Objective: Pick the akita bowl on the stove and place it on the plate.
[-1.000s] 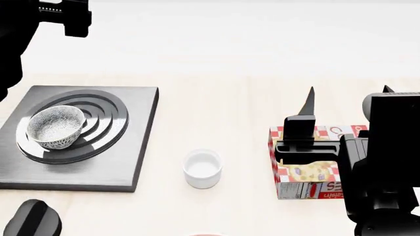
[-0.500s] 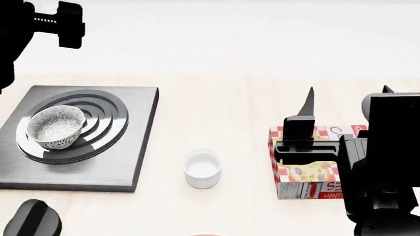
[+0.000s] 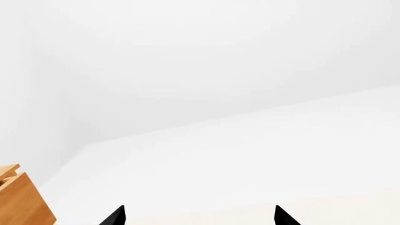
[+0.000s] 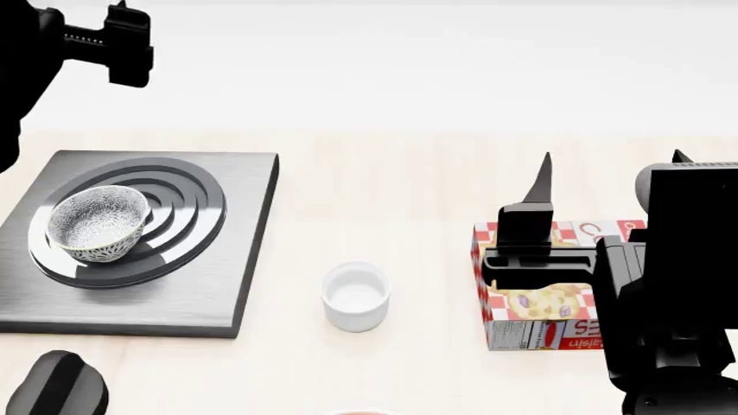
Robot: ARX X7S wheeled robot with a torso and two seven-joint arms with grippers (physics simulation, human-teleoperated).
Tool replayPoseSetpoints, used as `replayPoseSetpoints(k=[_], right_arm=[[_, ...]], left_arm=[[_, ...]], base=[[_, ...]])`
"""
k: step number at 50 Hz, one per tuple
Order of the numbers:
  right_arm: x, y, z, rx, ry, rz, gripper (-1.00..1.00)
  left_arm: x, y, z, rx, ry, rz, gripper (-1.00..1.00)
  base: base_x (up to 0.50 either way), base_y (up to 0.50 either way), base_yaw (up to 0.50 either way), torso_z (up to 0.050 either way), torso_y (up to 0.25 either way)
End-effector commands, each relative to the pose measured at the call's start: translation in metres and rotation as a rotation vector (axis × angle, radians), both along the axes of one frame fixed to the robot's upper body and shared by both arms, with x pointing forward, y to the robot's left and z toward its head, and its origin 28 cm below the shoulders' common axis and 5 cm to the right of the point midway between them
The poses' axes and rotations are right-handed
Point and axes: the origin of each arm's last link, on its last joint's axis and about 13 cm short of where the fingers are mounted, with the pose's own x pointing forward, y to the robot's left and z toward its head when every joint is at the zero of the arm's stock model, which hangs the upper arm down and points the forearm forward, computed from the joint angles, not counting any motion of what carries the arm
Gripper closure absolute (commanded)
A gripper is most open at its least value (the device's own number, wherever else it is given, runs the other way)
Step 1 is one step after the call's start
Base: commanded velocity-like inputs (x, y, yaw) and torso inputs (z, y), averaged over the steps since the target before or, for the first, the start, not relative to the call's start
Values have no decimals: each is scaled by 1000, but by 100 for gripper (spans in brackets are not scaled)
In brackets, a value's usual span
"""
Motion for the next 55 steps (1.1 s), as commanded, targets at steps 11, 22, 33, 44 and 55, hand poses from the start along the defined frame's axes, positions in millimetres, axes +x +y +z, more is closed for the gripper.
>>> replayPoseSetpoints(k=[11,22,33,44,55], right_arm=[[0,0,0,0,-1,1,-100],[0,0,0,0,-1,1,-100],[-1,0,1,0,0,2,-100],[0,0,0,0,0,4,-100],[0,0,0,1,0,3,-100]], left_arm=[[-1,-5,-1,-59,-41,-23,-100],[1,-5,-1,-61,-62,-3,-100],[0,-5,-2,-32,-67,-17,-100],[-1,-6,-2,-25,-73,-26,-100],[-1,-4,-3,-49,-64,-13,-100]], base=[[0,0,0,0,0],[0,0,0,0,-138],[0,0,0,0,-119],[0,0,0,0,-36],[0,0,0,0,-97]])
